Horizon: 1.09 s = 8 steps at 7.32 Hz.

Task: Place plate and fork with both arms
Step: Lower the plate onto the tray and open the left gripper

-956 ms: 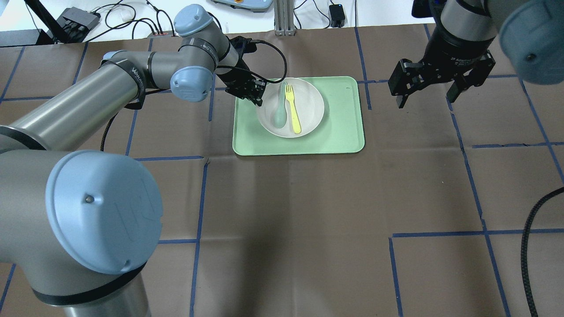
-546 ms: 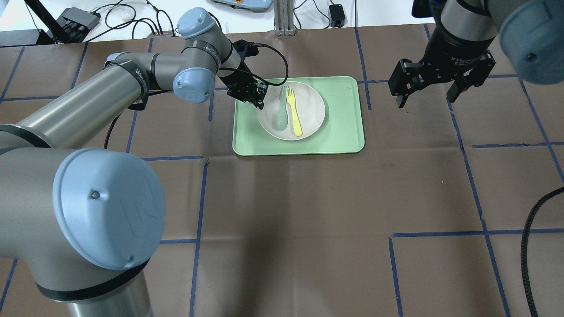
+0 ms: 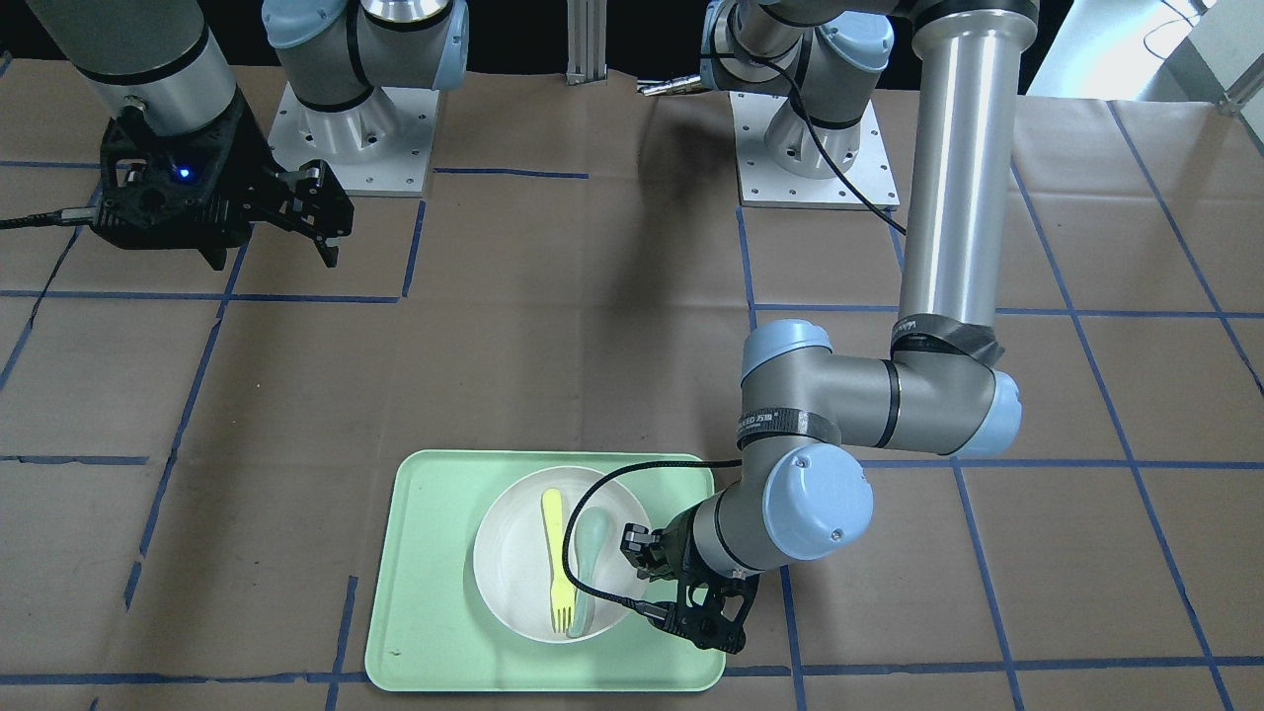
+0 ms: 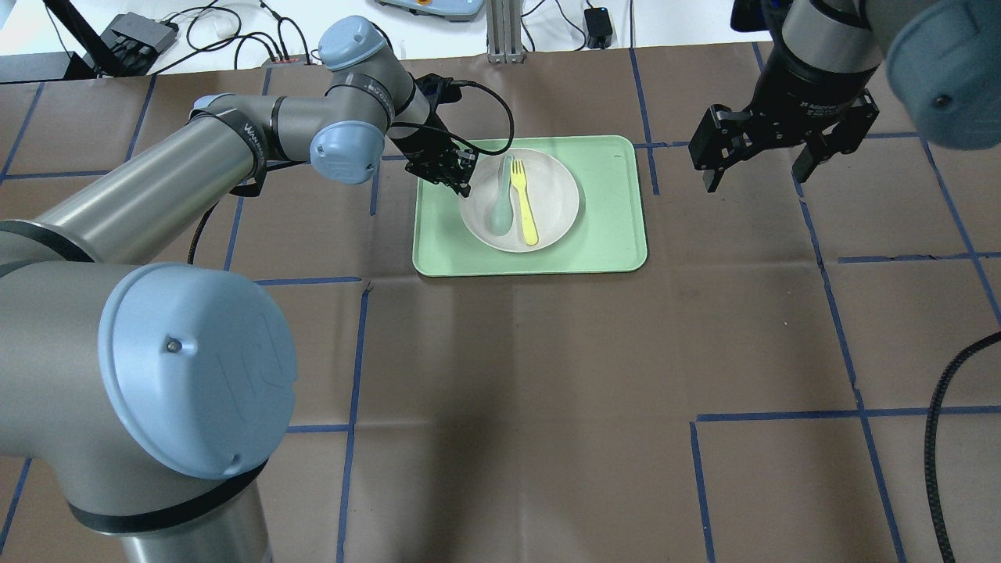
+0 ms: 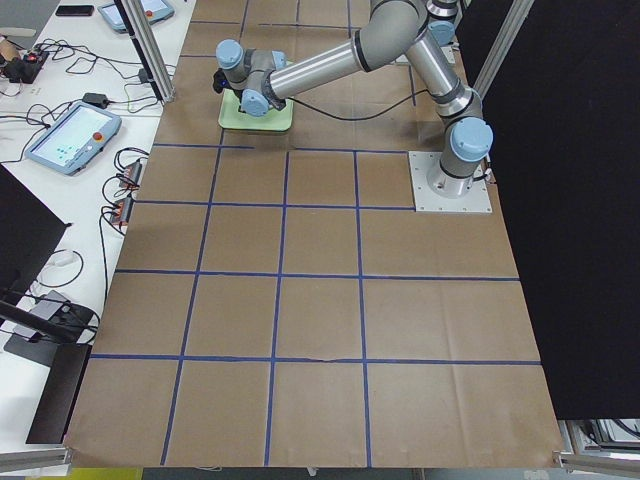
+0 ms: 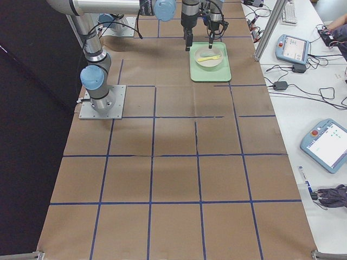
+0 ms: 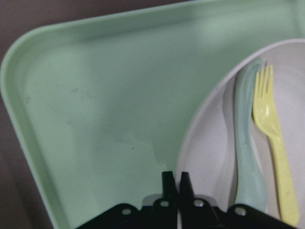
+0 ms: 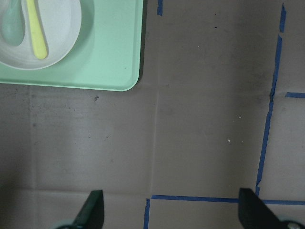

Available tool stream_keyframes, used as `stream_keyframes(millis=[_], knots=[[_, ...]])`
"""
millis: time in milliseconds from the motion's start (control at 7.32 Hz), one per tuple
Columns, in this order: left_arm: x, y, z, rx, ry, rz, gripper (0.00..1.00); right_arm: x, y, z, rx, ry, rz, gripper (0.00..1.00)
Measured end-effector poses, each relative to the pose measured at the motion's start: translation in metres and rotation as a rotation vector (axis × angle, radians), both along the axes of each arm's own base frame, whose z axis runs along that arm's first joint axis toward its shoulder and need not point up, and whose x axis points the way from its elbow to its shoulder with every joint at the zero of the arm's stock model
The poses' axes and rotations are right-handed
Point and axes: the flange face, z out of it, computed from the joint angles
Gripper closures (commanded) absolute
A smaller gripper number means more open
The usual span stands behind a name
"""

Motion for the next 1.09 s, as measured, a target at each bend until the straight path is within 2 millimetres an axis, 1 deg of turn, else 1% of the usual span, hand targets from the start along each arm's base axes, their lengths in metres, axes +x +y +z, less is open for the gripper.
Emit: stream_keyframes(millis=[410, 820, 1093], knots=[[-0.007, 0.003, -0.001, -0.005, 0.001, -0.046, 0.91, 0.0, 0.0, 0.0, 0.001, 0.0, 0.0, 0.0], [-0.006, 0.001, 0.0, -0.026, 0.004, -0.096, 0.91, 0.0, 0.0, 0.0, 0.0, 0.0, 0.0, 0.0], [-0.007, -0.007, -0.001, -0.039, 0.007, -0.106, 0.86, 0.0, 0.0, -0.001, 0.001, 0.0, 0.0, 0.0]])
